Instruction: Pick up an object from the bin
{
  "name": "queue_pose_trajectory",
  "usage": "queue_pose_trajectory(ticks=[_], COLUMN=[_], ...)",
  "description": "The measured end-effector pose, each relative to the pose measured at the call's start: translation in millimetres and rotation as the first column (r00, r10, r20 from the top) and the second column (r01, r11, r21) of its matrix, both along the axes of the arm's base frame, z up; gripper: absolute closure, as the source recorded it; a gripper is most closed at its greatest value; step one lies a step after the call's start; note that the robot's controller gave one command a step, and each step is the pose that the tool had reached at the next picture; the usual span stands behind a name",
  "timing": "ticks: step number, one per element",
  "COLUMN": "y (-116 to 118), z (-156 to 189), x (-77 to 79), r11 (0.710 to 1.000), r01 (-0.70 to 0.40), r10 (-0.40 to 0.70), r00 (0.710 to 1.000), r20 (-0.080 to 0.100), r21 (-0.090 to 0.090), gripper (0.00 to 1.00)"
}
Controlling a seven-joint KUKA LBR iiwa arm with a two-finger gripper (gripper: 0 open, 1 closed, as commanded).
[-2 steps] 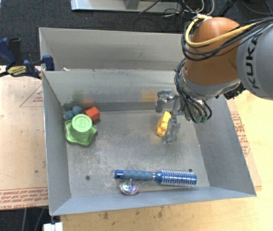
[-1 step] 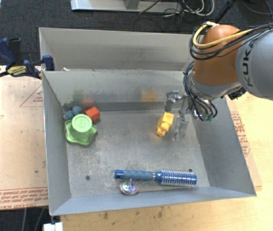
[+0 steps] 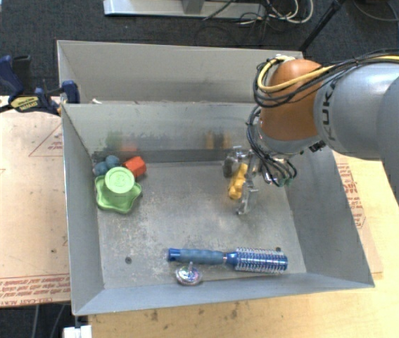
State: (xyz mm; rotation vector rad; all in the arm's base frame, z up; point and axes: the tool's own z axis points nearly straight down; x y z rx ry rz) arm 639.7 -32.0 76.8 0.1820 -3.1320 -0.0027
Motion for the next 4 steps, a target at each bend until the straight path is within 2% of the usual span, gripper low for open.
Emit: queue_pose_trajectory(ticks=[1,2,3,4], y=[-0.2,-0.3,-94.0,-88.6], z=[3.9,3.9,-7.3,-5.9], x=[1.8,1.8,-48.6,-45.7], r11=[1.0,1.0,1.0,1.0], r01=[0.001,0.001,0.031,0.023], r10=[-0.001,-0.001,-0.031,-0.023], r00=[1.0,1.0,1.0,1.0], r20=[0.006,0.006,0.004,0.009], r21=[0.0,0.0,-0.003,-0.001], gripper=[1.0,0.0,0.0,1.0])
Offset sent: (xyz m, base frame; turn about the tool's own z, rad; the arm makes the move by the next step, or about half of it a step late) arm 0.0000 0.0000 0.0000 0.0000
